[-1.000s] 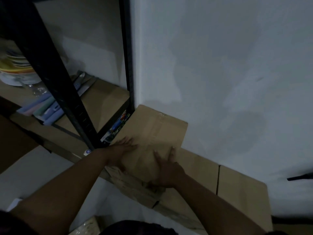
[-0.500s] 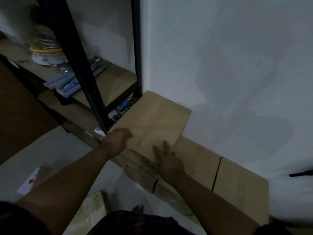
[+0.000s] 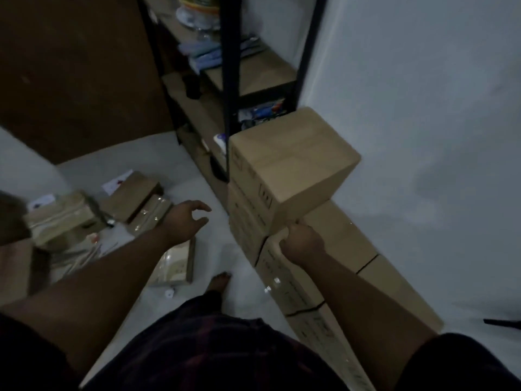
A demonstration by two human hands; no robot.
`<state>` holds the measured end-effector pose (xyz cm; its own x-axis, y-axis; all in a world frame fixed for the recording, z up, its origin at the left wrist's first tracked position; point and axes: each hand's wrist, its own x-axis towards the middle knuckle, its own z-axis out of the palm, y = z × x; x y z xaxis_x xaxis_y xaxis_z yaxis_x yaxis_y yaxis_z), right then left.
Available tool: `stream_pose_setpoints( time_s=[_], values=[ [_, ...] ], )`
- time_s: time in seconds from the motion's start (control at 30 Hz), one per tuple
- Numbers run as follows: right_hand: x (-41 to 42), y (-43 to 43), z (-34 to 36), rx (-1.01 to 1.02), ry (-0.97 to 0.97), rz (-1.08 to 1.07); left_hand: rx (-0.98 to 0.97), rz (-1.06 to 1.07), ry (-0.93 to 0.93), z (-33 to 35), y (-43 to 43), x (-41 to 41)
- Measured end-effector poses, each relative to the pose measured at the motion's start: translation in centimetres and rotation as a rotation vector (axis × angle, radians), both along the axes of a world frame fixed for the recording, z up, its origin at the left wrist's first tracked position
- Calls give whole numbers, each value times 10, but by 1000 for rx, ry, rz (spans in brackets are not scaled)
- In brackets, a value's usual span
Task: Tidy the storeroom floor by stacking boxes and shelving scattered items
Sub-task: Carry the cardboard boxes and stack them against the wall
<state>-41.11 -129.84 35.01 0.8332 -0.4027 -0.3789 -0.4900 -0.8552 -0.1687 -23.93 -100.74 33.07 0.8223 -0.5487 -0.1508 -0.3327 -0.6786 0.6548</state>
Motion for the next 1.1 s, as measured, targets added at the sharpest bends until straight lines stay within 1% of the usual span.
stream_pose_setpoints(
  time_s=[0.07, 0.17, 0.23, 0.3, 0.4, 0.47, 0.53, 0.67, 0.8, 0.9, 0.97, 1.1],
  values=[
    [-3, 18, -1, 40, 45, -5, -14, 96, 30, 1, 39, -32],
    [-7, 52, -5, 31, 114, 36, 30, 281, 85, -1, 99, -74],
    [-8, 77, -8, 12, 141, 115, 85, 390, 160, -5, 140, -96],
    [-8, 104, -12, 25, 206, 207, 119, 477, 234, -8, 181, -118],
    [-4, 144, -17, 23, 238, 325, 140, 593, 262, -13, 237, -154],
    [-3, 171, -21, 24, 220, 422, 186, 638, 269, -13, 271, -178],
    [0, 200, -23, 63, 209, 467, 207, 676, 286, -13, 307, -198],
    [5, 271, -25, 79, 169, 478, 163, 776, 276, -12, 379, -235],
    [-2, 356, -31, 53, 172, 473, 109, 841, 277, -12, 460, -279],
    [-18, 424, -36, 44, 190, 459, 133, 843, 299, -15, 530, -316],
    [-29, 464, -34, 16, 203, 492, 135, 874, 309, -17, 569, -334],
    [-43, 546, -29, 33, 156, 544, 147, 954, 366, -17, 649, -367]
  ],
)
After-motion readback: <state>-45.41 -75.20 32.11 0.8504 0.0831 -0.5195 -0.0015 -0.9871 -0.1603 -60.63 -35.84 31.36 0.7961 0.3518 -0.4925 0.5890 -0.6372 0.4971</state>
